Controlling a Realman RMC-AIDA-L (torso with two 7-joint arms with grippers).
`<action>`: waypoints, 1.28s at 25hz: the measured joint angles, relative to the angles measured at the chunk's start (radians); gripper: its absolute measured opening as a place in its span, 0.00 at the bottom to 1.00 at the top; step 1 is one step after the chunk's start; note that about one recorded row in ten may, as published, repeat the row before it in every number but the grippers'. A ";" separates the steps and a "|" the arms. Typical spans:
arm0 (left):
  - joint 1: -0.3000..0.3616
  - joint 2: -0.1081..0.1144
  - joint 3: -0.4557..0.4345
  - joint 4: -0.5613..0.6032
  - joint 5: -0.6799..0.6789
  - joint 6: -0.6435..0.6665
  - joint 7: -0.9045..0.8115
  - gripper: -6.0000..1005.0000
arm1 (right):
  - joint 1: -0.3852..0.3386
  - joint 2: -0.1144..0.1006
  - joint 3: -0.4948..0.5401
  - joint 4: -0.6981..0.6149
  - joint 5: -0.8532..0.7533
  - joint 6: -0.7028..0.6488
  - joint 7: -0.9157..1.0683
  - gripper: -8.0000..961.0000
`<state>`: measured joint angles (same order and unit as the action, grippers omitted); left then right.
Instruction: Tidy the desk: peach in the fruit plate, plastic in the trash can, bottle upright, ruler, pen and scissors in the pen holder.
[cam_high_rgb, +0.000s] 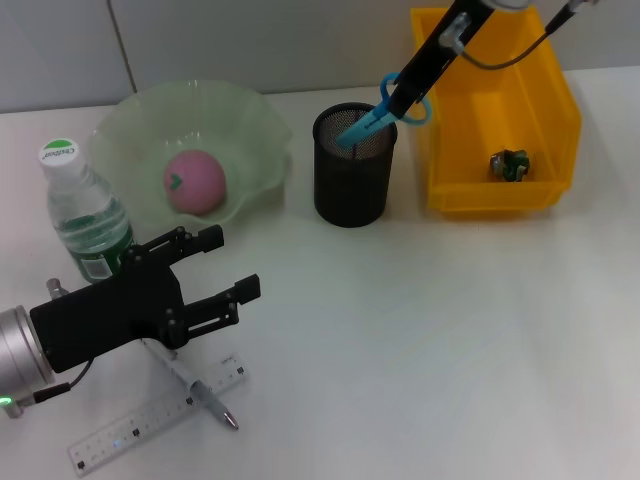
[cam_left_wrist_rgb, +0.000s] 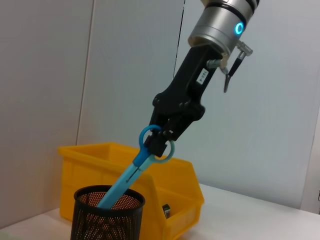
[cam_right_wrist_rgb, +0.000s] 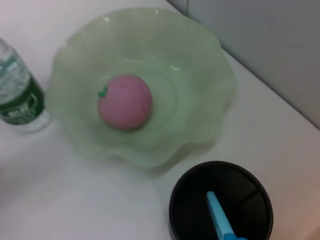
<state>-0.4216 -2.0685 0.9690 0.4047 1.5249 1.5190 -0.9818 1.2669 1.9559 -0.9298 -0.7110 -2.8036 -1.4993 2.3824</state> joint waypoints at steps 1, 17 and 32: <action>0.002 0.000 0.000 0.000 0.000 0.000 0.000 0.79 | 0.013 0.011 -0.008 0.021 -0.027 0.023 0.008 0.23; 0.020 0.002 0.005 -0.012 0.002 0.005 0.000 0.78 | 0.006 0.067 -0.048 0.020 -0.053 0.114 0.019 0.26; 0.023 0.004 0.006 -0.012 0.005 0.012 -0.004 0.77 | -0.102 0.121 -0.058 -0.173 -0.022 0.123 0.029 0.56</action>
<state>-0.3988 -2.0646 0.9753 0.3926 1.5294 1.5313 -0.9859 1.1652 2.0769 -0.9874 -0.8840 -2.8255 -1.3761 2.4109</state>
